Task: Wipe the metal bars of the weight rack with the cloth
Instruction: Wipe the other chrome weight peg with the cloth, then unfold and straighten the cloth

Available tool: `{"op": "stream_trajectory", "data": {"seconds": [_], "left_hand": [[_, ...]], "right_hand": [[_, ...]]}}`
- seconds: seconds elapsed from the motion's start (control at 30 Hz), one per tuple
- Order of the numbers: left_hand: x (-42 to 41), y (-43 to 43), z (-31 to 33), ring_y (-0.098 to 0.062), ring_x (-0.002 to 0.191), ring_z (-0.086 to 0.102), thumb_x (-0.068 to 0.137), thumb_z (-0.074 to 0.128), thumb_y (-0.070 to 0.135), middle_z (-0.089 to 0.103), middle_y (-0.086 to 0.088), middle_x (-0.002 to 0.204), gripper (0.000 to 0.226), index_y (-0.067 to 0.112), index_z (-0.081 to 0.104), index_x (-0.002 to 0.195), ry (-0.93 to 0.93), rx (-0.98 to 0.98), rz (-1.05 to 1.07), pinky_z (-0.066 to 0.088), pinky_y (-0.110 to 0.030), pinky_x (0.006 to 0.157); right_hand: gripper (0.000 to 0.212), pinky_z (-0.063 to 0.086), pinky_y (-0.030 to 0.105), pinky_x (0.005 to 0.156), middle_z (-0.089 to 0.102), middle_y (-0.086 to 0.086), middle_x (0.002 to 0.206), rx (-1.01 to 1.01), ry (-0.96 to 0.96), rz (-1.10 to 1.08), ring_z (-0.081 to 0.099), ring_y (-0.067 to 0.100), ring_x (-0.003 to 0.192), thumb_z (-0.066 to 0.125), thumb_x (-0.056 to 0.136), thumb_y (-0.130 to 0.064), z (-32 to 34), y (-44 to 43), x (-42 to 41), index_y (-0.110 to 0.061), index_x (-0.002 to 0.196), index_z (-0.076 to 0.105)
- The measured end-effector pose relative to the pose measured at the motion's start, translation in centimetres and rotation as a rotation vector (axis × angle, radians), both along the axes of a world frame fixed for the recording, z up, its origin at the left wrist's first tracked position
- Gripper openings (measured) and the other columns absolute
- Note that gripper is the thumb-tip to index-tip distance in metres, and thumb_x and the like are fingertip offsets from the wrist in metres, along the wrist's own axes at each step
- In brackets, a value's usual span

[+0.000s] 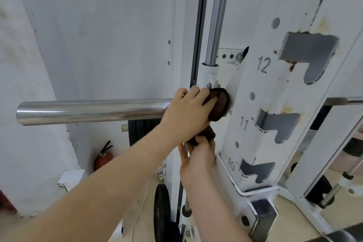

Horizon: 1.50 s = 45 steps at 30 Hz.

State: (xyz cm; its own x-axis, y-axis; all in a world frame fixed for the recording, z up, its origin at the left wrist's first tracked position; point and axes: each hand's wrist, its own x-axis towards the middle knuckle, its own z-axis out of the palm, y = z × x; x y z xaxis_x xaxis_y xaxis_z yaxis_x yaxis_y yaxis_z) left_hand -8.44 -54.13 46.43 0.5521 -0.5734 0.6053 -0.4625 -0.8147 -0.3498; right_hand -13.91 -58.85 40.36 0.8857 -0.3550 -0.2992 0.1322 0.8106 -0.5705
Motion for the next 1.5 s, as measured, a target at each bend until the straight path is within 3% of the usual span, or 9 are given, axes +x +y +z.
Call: {"op": "stream_trajectory", "data": {"seconds": [0.2, 0.33, 0.47, 0.63, 0.77, 1.1, 1.2, 1.4, 1.5], "left_hand": [[-0.5, 5.9, -3.3, -0.025, 0.134, 0.043, 0.092, 0.051, 0.033, 0.047, -0.009, 0.144, 0.050, 0.020, 0.047, 0.140, -0.064, -0.106, 0.022, 0.034, -0.043, 0.108], [-1.1, 10.2, -3.9, -0.026, 0.127, 0.052, 0.092, 0.053, 0.029, 0.061, -0.008, 0.131, 0.040, 0.013, 0.059, 0.128, -0.089, -0.311, 0.127, 0.035, -0.046, 0.108], [-2.4, 13.0, -2.1, -0.030, 0.129, 0.047, 0.085, 0.051, 0.032, 0.062, -0.009, 0.127, 0.046, 0.010, 0.061, 0.125, -0.046, -0.404, 0.245, 0.033, -0.049, 0.109], [-1.8, 7.1, -2.9, -0.028, 0.134, 0.043, 0.089, 0.049, 0.036, 0.050, -0.008, 0.142, 0.051, 0.019, 0.051, 0.138, -0.004, -0.146, 0.168, 0.025, -0.052, 0.112], [-1.2, 9.7, -3.1, -0.024, 0.130, 0.048, 0.092, 0.043, 0.032, 0.055, -0.005, 0.138, 0.048, 0.019, 0.052, 0.137, -0.016, -0.109, 0.260, 0.026, -0.052, 0.112], [-5.4, 29.8, -2.6, -0.025, 0.130, 0.045, 0.095, 0.032, 0.045, 0.051, -0.004, 0.139, 0.054, 0.021, 0.043, 0.142, 0.047, -0.175, 0.447, 0.030, -0.051, 0.109], [-6.4, 33.9, -2.7, -0.030, 0.113, 0.054, 0.098, 0.042, 0.034, 0.059, -0.004, 0.120, 0.040, 0.020, 0.048, 0.134, 0.220, -0.373, 0.436, 0.044, -0.042, 0.085], [-11.2, 40.8, -5.1, -0.022, 0.066, 0.056, 0.088, 0.057, 0.024, 0.059, -0.009, 0.064, 0.024, 0.009, 0.057, 0.069, 0.497, -1.151, 0.448, 0.038, -0.028, 0.056], [-14.3, 42.2, -4.8, -0.018, 0.065, 0.057, 0.074, 0.069, 0.029, 0.064, -0.017, 0.073, 0.032, 0.000, 0.063, 0.085, 0.654, -1.664, 0.235, 0.046, -0.030, 0.060]], "right_hand": [[0.053, 0.055, 0.025, 0.082, 0.061, 0.001, 0.127, -0.162, -0.058, -0.113, 0.064, 0.013, 0.107, 0.040, 0.093, -0.003, 0.2, 0.3, 1.6, -0.029, 0.139, 0.047], [0.038, 0.051, 0.018, 0.072, 0.067, -0.001, 0.095, -0.324, -0.014, 0.066, 0.062, 0.005, 0.073, 0.039, 0.092, 0.001, 1.5, 2.3, 2.0, -0.018, 0.114, 0.063], [0.029, 0.059, 0.030, 0.076, 0.068, 0.016, 0.113, -0.137, -0.022, 0.405, 0.064, 0.024, 0.105, 0.045, 0.095, 0.000, 2.4, 4.9, 1.9, -0.005, 0.118, 0.063], [0.023, 0.055, 0.028, 0.074, 0.074, 0.003, 0.081, 0.033, -0.033, 0.218, 0.068, 0.015, 0.075, 0.047, 0.096, -0.001, 2.1, 3.5, 2.7, -0.010, 0.099, 0.068], [0.042, 0.044, 0.033, 0.101, 0.065, 0.009, 0.119, 0.176, -0.115, 0.394, 0.057, 0.022, 0.101, 0.033, 0.098, 0.000, 1.0, 5.5, 4.4, -0.011, 0.128, 0.060], [0.047, 0.057, 0.041, 0.079, 0.061, 0.023, 0.127, 0.154, -0.154, 0.772, 0.058, 0.034, 0.115, 0.033, 0.092, 0.008, 1.5, 21.1, 2.9, -0.006, 0.131, 0.056], [0.043, 0.055, 0.043, 0.083, 0.060, 0.023, 0.128, -0.006, -0.103, 0.799, 0.058, 0.032, 0.114, 0.033, 0.095, 0.003, 2.2, 25.5, 1.2, -0.007, 0.130, 0.056], [0.024, 0.053, 0.039, 0.085, 0.068, 0.010, 0.097, -0.713, -0.151, 0.915, 0.062, 0.023, 0.097, 0.046, 0.093, -0.001, 4.4, 30.3, -2.4, -0.012, 0.095, 0.067], [0.018, 0.051, 0.040, 0.085, 0.069, 0.008, 0.091, -0.904, -0.174, 0.905, 0.062, 0.021, 0.092, 0.053, 0.088, -0.007, 5.2, 32.0, -3.7, -0.012, 0.096, 0.068]]}}
